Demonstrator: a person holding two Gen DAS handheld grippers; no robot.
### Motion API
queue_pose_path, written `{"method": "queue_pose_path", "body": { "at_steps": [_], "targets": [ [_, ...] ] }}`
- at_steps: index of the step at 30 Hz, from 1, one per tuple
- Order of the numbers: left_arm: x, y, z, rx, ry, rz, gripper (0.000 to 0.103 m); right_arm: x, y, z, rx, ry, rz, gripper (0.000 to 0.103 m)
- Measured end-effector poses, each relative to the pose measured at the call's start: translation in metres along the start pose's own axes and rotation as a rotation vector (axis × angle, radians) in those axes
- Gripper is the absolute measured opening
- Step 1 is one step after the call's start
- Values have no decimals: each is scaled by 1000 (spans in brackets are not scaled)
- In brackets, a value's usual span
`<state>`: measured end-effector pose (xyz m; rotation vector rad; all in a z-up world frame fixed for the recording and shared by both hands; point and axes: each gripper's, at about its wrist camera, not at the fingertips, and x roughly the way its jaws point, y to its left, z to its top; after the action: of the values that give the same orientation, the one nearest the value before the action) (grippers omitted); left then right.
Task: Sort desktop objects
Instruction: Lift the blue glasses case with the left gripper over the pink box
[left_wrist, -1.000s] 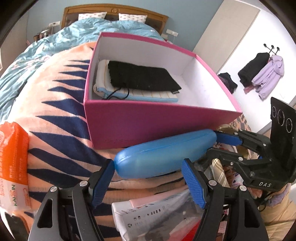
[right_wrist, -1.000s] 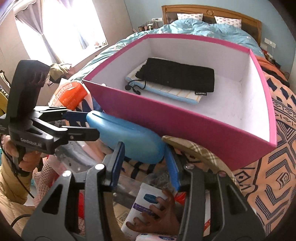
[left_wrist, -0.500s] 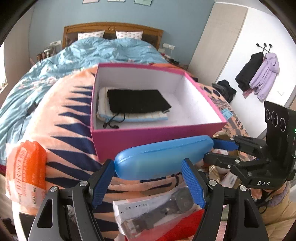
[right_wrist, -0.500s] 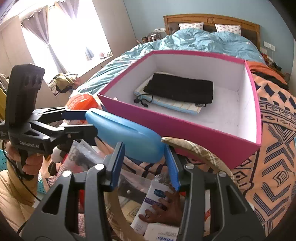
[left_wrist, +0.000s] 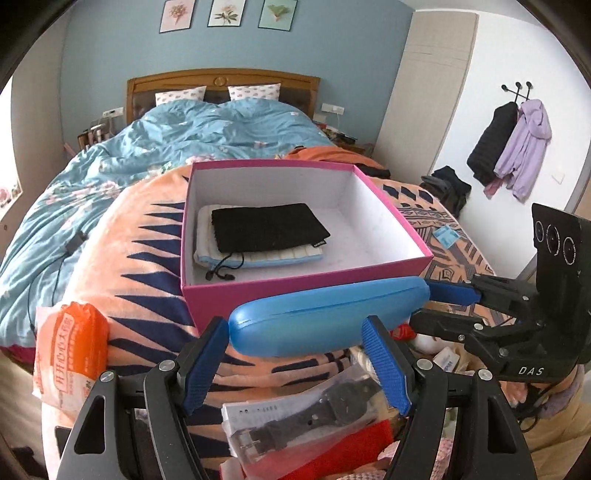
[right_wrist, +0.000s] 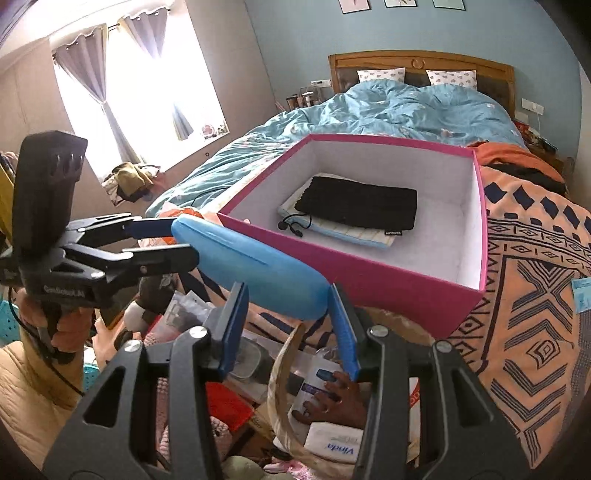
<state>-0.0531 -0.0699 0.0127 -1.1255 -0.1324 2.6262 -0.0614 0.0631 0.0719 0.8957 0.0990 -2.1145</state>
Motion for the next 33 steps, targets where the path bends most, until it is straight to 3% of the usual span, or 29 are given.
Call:
{"method": "queue_pose_path", "body": {
  "at_steps": [33],
  "targets": [
    [8, 13, 46, -15, -26, 26, 76, 13, -22, 53, 7, 5, 43, 48]
  ]
}}
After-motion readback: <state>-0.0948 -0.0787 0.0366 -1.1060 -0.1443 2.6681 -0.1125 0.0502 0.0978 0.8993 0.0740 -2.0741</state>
